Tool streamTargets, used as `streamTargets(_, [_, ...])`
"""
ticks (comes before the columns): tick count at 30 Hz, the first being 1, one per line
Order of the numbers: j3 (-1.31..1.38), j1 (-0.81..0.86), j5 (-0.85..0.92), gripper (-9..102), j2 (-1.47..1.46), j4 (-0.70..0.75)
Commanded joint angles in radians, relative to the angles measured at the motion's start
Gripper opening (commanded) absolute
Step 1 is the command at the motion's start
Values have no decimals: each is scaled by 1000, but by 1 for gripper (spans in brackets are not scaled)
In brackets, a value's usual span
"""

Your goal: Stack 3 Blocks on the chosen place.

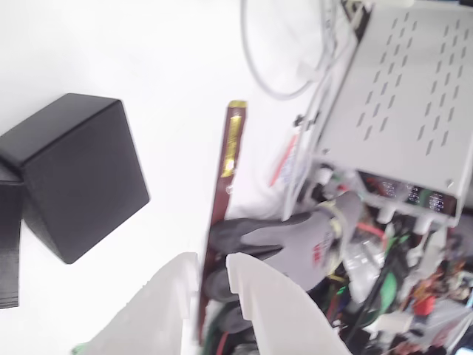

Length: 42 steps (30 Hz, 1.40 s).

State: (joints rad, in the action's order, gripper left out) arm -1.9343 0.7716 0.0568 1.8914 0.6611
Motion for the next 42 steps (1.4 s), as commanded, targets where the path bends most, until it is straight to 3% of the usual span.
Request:
streamTargets(1, [-35,-26,69,0,78,-123])
streamTargets(6, [-170,-49,187,0,94,-380])
streamTargets(12, [-350,-98,494,0,94,-690])
streamTargets(21, [-485,-156,761,0,61,-854])
streamTargets(42, [-380,-196,758,0,55,-583])
